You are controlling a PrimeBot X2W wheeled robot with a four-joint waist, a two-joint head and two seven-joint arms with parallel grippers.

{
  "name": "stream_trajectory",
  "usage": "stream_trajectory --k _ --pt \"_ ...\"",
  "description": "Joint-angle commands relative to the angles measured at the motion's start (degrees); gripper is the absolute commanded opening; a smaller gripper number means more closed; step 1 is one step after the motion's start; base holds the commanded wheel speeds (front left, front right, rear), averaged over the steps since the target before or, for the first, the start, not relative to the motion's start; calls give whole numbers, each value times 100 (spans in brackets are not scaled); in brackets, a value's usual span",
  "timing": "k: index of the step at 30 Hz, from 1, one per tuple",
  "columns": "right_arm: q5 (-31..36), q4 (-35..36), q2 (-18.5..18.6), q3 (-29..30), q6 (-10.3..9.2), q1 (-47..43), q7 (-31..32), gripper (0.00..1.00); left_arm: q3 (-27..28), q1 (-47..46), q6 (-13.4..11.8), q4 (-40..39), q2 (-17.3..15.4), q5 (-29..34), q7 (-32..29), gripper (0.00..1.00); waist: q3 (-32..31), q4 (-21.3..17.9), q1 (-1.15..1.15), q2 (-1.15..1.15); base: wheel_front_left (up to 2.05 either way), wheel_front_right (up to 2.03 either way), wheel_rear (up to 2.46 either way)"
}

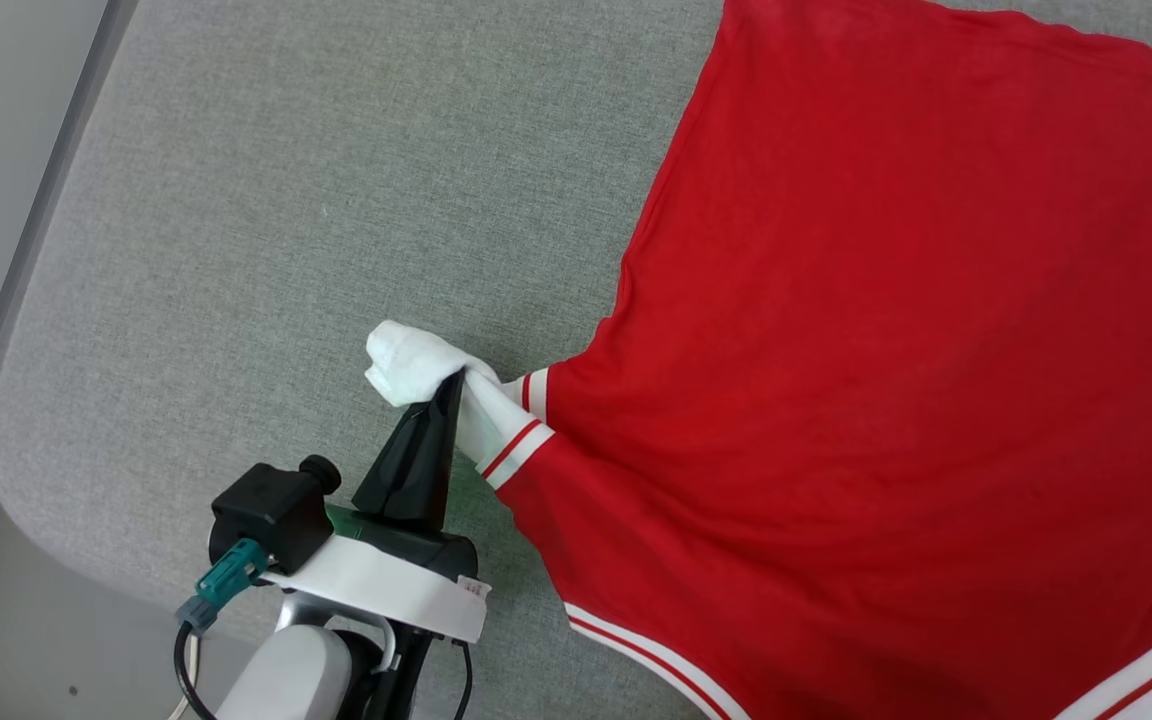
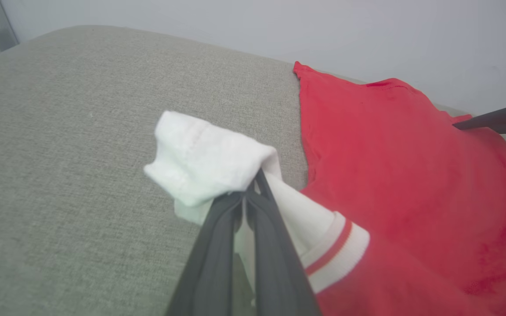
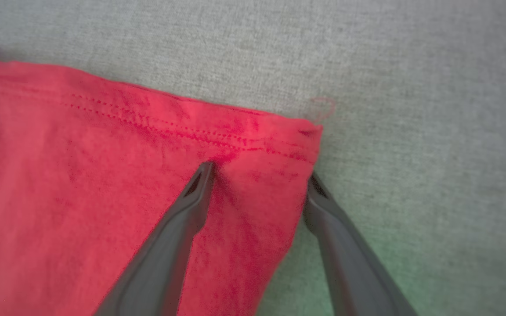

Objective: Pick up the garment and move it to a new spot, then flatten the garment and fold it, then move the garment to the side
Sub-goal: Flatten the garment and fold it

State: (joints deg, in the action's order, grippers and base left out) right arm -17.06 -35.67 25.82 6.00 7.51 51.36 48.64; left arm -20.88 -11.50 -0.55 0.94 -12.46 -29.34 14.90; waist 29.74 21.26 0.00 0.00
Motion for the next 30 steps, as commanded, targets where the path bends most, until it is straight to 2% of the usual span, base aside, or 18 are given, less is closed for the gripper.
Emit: stream_trajectory --k 1,5,12,19,24,30 --pt "14 -487 -234 -113 -4 -582 464 0 54 -21 39 1 37 60 41 0 -15 -6 0 0 0 0 0" --pt "-1 -371 -225 -65 -4 -542 398 0 119 23 72 50 80 96 41 0 -61 -36 0 0 0 0 0" --pt "41 29 87 72 -7 -447 -46 0 214 168 132 355 24 128 41 0 -540 -206 0 0 0 0 0" --pt "-207 753 285 211 -7 -1404 -338 0 409 511 9 661 -140 21 29 0 -1294 -637 0 0 0 0 0" --pt "-382 1528 72 519 -6 -2562 -417 0 543 790 -93 737 -271 -89 -48 0 -1700 -1107 0 0 0 0 0" --pt "-489 2444 -461 1019 -6 -4112 -534 0 652 1067 -141 806 -436 -200 -149 0 -2019 -1695 0 0 0 0 0"
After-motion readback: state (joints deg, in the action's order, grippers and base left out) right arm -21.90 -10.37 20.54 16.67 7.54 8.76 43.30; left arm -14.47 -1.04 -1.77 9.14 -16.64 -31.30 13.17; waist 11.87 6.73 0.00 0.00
